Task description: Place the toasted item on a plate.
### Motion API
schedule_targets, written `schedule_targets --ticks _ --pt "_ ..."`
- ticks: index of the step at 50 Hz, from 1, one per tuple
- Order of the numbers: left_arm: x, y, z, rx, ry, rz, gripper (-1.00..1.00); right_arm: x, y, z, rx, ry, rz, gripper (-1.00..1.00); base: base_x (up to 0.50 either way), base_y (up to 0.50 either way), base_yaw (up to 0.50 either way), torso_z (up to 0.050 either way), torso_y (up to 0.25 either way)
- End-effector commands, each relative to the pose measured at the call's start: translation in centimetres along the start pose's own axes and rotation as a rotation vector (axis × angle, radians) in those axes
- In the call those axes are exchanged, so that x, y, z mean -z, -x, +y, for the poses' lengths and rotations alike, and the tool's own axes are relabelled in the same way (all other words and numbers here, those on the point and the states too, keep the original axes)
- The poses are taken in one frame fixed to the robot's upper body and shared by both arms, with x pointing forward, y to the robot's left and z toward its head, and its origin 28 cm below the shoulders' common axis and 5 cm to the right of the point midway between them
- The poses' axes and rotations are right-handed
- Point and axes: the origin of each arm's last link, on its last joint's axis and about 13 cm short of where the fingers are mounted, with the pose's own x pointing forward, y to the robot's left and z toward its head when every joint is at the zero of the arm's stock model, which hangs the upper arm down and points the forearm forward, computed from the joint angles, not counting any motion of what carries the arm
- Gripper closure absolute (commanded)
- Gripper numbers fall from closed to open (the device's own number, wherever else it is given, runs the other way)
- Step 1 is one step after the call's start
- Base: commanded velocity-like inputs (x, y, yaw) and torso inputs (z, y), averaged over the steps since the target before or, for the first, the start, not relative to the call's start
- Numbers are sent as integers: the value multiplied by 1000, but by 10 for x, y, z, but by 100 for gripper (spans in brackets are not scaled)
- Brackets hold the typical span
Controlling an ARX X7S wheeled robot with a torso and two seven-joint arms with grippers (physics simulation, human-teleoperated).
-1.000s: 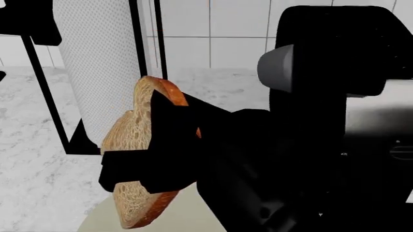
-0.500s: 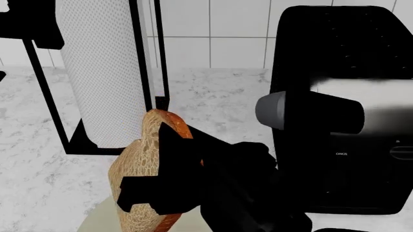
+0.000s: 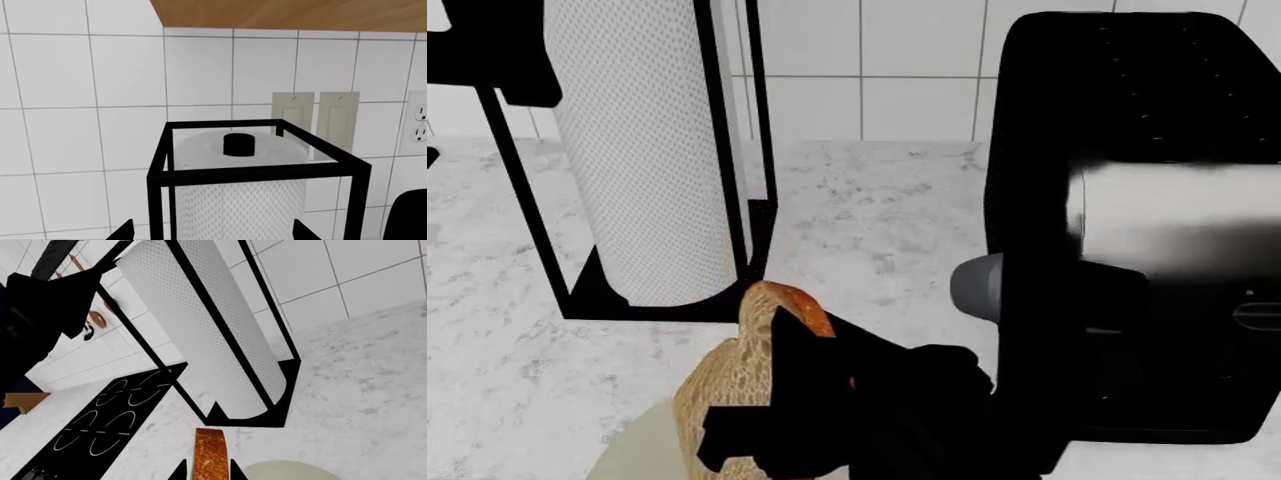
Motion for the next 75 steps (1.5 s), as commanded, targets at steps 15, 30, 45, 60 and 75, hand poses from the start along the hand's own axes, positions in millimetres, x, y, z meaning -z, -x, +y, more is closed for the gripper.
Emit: schedule_targets --ticks 15,30,45,60,75 --pt "5 -1 0 -4 -2 7 -100 23 -6 -17 10 -41 31 100 0 0 0 0 0" --pt "7 0 0 -3 -6 18 -100 37 -12 -28 15 -73 44 100 0 0 0 0 0" --pt "11 -2 -1 -3 -3 26 -100 48 -21 -38 18 -98 61 100 0 0 0 0 0" --pt "11 -3 0 -5 -7 28 -100 59 -27 -49 43 -119 80 100 0 0 0 0 0" --pt "11 -2 0 -8 -6 29 -100 66 -30 -48 25 -117 99 100 -1 0 0 0 0"
